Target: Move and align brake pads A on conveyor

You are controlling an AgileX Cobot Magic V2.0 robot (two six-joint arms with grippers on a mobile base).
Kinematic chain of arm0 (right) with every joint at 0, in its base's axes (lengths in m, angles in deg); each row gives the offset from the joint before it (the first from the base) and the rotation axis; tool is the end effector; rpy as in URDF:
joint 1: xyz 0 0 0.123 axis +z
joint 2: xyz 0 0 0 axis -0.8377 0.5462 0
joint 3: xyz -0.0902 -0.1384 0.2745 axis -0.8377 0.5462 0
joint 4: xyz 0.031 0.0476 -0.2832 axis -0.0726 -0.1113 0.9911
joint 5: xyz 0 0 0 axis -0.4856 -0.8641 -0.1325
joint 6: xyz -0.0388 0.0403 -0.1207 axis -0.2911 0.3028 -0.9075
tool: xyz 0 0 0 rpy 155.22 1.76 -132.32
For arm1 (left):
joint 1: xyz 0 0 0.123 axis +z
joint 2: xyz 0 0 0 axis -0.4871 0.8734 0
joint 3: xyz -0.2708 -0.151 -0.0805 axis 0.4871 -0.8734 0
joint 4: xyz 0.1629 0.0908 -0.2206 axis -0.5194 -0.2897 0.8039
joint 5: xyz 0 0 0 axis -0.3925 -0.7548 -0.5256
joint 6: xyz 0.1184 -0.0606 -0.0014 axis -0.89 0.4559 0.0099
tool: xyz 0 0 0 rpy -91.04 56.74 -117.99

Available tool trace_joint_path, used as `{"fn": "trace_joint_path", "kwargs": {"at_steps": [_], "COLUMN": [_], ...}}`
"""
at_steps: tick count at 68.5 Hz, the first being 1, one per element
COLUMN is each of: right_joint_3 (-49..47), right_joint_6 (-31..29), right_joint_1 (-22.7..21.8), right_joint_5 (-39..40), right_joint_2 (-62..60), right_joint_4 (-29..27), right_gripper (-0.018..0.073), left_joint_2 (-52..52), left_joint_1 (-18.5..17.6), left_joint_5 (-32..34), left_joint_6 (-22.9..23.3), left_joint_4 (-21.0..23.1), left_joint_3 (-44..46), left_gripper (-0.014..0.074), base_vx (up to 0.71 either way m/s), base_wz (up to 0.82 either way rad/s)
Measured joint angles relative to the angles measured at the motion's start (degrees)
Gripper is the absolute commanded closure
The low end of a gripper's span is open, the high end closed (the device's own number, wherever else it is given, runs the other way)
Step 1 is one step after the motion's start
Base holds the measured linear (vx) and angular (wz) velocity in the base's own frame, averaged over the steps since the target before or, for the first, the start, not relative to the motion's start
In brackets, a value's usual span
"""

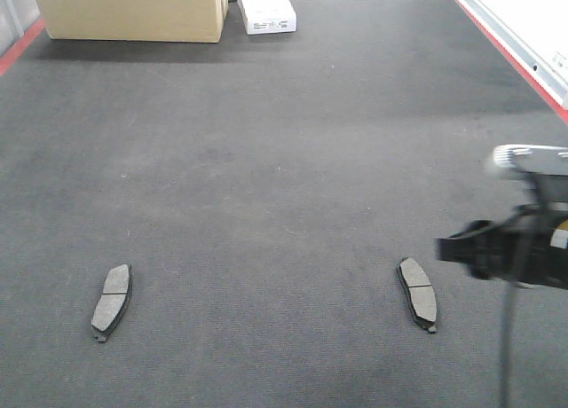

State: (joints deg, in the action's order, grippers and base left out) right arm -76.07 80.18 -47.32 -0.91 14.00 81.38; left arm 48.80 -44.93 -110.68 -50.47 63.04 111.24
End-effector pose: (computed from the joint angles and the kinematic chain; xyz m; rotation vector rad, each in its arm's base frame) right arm 0.2717 0.0507 0.2522 -0.0335 2.3700 0.1977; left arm 0.1251 -0.0369 0.2969 0.0169 2.1385 -0.3309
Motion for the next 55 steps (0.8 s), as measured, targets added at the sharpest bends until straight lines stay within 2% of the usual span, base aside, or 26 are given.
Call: {"fn": "trace_joint_path", "kwargs": {"at_steps": [7, 17, 28, 43, 55], "right_joint_3": [2.01, 4.85, 9.96, 16.71, 17.59], "right_joint_6": [0.00, 0.00, -1.01, -2.93, -2.93], "right_joint_1": [-1.57, -1.90, -1.90, -1.90, -1.90], "right_joint_5": [-2.34, -5.85, -5.85, -0.08, 0.55], "right_joint_2": [-7.26, -16.25, -26.54, -37.07, -40.83], "right_joint_4": [1.79, 3.75, 4.33, 5.63, 5.46], "right_gripper": [0.0303, 0.0439, 0.0570, 0.0569, 0.0569], "left_joint_2": [0.00, 0.00, 0.00, 0.00, 0.00], "left_joint_1": [0.00, 0.00, 0.00, 0.00, 0.00], "left_joint_5": [0.00, -0.05, -0.05, -0.05, -0.05], "left_joint_6": [0.00, 0.00, 0.00, 0.00, 0.00], "left_joint_4": [0.00, 0.00, 0.00, 0.00, 0.00], "left_joint_3": [0.00, 0.00, 0.00, 0.00, 0.00], "left_gripper": [0.0603, 0.0603, 0.0603, 0.0603, 0.0603], "base_vx": [0.00, 0.00, 0.00, 0.00, 0.00], "base_wz": [0.00, 0.00, 0.00, 0.00, 0.00]}}
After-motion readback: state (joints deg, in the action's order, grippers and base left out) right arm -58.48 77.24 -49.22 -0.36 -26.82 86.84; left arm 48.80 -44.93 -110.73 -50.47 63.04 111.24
